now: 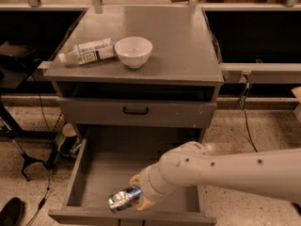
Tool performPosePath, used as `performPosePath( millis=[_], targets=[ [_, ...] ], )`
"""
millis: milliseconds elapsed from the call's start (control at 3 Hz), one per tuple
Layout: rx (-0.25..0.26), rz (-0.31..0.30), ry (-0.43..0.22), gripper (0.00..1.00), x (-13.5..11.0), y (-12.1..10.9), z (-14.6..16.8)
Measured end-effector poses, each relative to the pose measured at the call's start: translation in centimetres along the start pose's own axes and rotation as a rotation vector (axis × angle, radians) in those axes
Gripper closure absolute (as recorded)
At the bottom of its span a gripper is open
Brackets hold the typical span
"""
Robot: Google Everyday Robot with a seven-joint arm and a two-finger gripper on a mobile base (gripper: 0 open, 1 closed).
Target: Pick redbull can from middle drawer and place on counter
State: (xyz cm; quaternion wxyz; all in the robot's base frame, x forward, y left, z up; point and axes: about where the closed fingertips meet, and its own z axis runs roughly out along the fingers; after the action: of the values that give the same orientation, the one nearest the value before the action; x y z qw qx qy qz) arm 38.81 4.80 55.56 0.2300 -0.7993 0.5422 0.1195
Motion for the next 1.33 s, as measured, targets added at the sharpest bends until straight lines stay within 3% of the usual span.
performPosePath(
  millis=[333,667,1000,1333],
  targets=[
    [0.028,0.032,0.050,1.00,0.6,0.8,-8.4],
    [0.082,0.137,0.120,1.00,4.2,0.3,-15.9],
    [0.149,0.246,0.181,1.00,7.8,-2.6,-20.7],
    [0.149,0.246,0.181,1.00,7.8,-2.6,-20.7]
  ],
)
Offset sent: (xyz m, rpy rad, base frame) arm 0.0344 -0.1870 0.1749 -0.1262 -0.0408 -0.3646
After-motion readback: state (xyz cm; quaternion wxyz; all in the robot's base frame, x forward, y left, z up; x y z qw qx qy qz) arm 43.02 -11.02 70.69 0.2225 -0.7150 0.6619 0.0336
